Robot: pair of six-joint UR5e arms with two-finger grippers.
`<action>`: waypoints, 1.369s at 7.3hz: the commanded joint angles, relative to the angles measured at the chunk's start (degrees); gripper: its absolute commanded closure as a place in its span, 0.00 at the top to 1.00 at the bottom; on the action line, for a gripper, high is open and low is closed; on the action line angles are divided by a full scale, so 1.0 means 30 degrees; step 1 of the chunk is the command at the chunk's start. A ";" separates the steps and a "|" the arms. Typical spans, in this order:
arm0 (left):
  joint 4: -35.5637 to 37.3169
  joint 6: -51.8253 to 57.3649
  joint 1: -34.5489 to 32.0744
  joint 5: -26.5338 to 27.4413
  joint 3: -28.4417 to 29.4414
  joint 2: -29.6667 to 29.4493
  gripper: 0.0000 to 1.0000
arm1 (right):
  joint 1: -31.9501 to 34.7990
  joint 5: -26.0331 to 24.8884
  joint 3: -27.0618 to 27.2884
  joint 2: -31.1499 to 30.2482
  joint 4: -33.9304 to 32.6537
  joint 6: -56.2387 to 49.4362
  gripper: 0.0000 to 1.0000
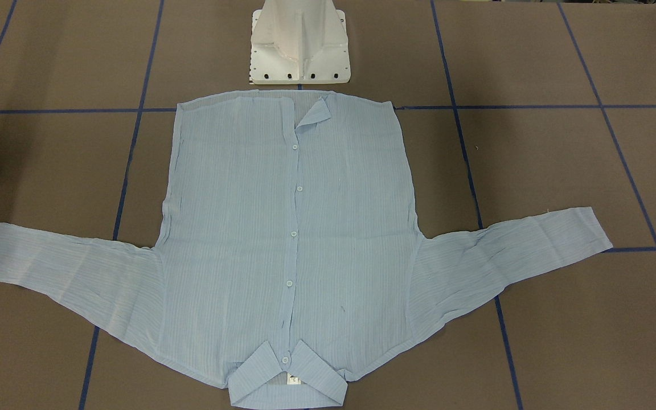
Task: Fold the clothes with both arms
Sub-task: 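Grasp the sleeve cuff nearest the right gripper with the right gripper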
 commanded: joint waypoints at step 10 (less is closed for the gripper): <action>-0.0974 -0.0081 0.0029 -0.0153 -0.0481 0.0020 0.99 | -0.6544 -0.2374 0.5278 0.8020 -0.0265 1.9236 0.00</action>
